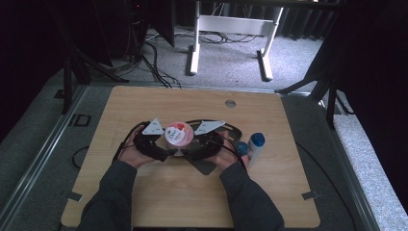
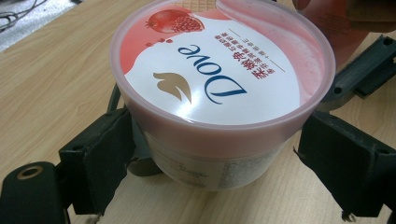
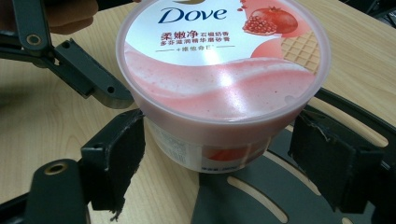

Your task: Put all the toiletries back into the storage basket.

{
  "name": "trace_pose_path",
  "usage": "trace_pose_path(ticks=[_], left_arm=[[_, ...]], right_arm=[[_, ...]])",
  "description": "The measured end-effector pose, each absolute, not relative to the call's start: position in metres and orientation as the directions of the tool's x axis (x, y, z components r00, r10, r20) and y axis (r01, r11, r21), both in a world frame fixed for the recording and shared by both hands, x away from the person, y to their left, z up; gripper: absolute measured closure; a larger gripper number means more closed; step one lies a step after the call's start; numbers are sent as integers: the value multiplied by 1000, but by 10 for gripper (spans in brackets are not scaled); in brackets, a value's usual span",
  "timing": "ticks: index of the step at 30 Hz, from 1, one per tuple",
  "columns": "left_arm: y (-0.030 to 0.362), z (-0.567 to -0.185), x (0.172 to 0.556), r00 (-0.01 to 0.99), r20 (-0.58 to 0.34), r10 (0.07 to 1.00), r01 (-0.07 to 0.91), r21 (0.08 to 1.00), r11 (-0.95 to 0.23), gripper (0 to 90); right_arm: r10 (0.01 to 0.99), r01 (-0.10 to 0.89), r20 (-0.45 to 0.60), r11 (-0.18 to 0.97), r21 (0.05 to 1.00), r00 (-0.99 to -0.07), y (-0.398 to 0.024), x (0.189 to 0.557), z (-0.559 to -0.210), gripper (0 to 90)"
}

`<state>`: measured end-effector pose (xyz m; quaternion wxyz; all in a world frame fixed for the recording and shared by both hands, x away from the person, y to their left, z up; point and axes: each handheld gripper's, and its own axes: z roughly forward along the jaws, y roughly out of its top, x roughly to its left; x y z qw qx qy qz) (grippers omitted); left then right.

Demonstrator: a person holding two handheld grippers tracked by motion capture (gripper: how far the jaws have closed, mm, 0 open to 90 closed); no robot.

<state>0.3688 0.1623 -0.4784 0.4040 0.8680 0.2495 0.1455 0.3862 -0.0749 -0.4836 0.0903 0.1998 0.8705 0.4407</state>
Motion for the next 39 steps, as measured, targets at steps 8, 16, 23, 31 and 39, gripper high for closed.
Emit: trace_pose_path(ticks=[8, 16, 23, 31, 39], left_arm=[[164, -479, 375, 829, 59, 555, 316, 770, -554, 114], [166, -483, 381, 824, 55, 563, 323, 771, -548, 129], [168, -485, 386, 817, 28, 576, 348, 772, -532, 160], [167, -488, 390, 803, 33, 596, 363, 765, -532, 159], [168, -492, 396, 794, 22, 607, 381, 761, -525, 158]], right_arm=[[433, 263, -3, 553, 791, -902, -70, 392, -482, 186], [437, 261, -27, 584, 769, -899, -66, 398, -481, 186], [456, 279, -20, 580, 765, -890, -65, 404, -481, 191], [461, 276, -40, 596, 754, -887, -61, 408, -484, 196], [470, 277, -54, 605, 746, -881, -57, 412, -487, 197]])
